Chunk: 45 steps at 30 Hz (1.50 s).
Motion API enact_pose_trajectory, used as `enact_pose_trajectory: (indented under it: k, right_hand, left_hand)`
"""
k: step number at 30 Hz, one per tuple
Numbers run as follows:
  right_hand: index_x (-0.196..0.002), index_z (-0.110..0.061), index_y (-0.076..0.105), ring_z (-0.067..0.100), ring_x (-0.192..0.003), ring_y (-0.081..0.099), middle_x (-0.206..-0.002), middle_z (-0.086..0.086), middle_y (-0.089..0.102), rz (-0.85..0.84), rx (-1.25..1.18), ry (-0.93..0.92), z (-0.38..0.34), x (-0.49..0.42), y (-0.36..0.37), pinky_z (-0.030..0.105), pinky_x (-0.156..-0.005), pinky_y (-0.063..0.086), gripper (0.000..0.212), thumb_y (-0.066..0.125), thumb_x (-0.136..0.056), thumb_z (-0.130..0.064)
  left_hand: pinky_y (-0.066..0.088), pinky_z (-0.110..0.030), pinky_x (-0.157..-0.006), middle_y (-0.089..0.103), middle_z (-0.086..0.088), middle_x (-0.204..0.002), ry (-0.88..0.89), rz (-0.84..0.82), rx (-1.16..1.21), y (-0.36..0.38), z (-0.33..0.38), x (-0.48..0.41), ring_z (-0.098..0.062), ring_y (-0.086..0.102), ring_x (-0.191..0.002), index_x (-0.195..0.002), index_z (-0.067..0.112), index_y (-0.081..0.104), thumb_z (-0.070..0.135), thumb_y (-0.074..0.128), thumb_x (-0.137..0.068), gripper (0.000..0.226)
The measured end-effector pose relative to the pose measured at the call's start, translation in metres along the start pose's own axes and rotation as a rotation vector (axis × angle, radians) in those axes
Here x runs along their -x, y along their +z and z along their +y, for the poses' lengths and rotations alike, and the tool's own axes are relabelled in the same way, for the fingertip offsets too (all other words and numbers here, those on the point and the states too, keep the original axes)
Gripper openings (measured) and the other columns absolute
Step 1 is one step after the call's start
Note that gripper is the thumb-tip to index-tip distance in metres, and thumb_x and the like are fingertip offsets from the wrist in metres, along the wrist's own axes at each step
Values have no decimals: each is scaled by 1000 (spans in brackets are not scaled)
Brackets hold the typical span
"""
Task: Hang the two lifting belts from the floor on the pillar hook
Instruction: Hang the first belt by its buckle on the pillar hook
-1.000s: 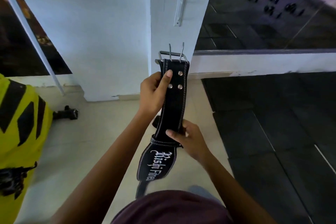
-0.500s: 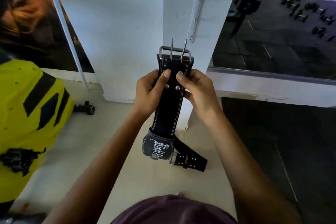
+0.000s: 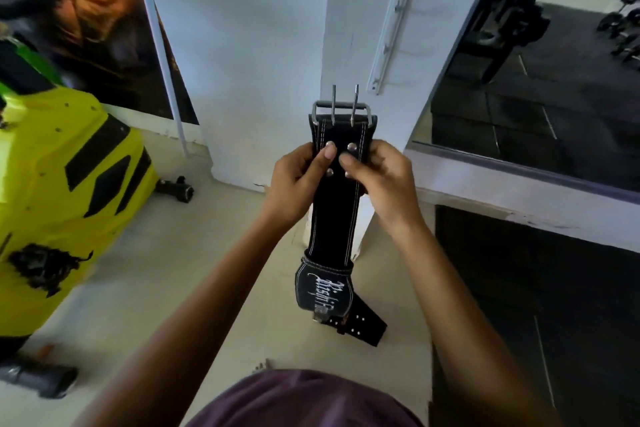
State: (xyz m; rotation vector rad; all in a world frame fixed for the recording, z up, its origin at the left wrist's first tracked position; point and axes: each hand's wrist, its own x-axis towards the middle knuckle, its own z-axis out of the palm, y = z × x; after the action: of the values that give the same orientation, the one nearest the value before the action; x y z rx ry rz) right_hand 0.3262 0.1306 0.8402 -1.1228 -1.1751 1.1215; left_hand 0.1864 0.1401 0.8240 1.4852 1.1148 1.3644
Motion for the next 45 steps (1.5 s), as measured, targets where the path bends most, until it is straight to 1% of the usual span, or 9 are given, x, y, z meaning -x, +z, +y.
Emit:
enact_pose_trajectory:
  k: [3, 5, 9, 14, 19, 22, 32, 37, 45]
  right_hand:
    - [-99, 2, 63, 16, -75, 64, -85, 10, 69, 29, 25, -67, -12, -15, 4, 25, -67, 54, 14, 68, -87, -5]
    - [-93, -4, 63, 11, -69, 62, -78, 6, 67, 60, 25, -84, -14, -19, 7, 27, -67, 53, 8, 68, -87, -5]
    - [-91, -3, 64, 15, -66, 57, -75, 6, 64, 146, -8, -118, -21, -31, 8, 38, -70, 47, 9, 70, -86, -7]
    - [-88, -11, 65, 8, -65, 59, -75, 2, 66, 95, -4, -128, -21, -27, 19, 33, -70, 49, 7, 69, -86, -7]
    - [-91, -12, 66, 15, -71, 60, -81, 7, 67, 103, -18, -92, -4, -14, 28, 35, -71, 49, 6, 69, -87, -8]
    - [-97, -13, 66, 14, -71, 62, -84, 5, 69, 109, 11, -71, 6, -1, 35, 29, -68, 52, 9, 67, -88, -10]
    - [-93, -7, 66, 17, -76, 62, -83, 7, 68, 171, 13, -117, 7, 6, 28, 32, -69, 52, 6, 67, -88, -9]
    - [-98, 5, 62, 5, -68, 60, -78, 2, 65, 226, -6, -150, -1, 1, 21, 22, -67, 50, 18, 67, -88, -9]
    - [-96, -3, 63, 12, -72, 60, -81, 5, 67, 178, -4, -121, 5, 7, 28, 25, -67, 52, 10, 67, -88, -7]
  left_hand:
    - [46, -23, -52, 57, -6, -71, -34, -89, 140, -3, 6, -6, -11, 54, -59, -87, 1, 59, 19, 60, -91, 18]
    - [56, -31, -75, 68, -10, -90, -88, -249, 160, -12, -2, -5, -14, 65, -81, -102, 2, 64, 9, 70, -82, 21]
    - [54, -43, -78, 73, -7, -87, -153, -511, -142, -27, -47, 19, -14, 66, -79, -90, 16, 70, 26, 80, -70, 24]
    - [53, -52, -78, 74, -12, -87, -176, -448, -100, -33, -53, 30, -19, 67, -78, -87, 12, 70, 29, 78, -69, 27]
    - [55, -26, -67, 71, 1, -77, -135, -234, 209, -37, -7, -2, -10, 66, -74, -92, 3, 65, 8, 66, -85, 8]
    - [55, -32, -63, 67, -2, -77, -196, -94, 368, -45, 15, -31, -13, 66, -72, -92, 9, 61, 13, 62, -88, 6]
    - [55, -45, -86, 67, -31, -100, -256, -373, 278, -43, -27, 0, -33, 66, -90, -103, -11, 59, 7, 73, -75, 36]
    - [51, -56, -88, 75, -11, -95, -216, -544, -50, -48, -65, 32, -32, 70, -90, -96, 13, 71, 16, 79, -73, 24]
    - [53, -41, -84, 69, -19, -96, -188, -335, 226, -38, -28, 17, -26, 65, -86, -100, -4, 62, 6, 73, -78, 27]
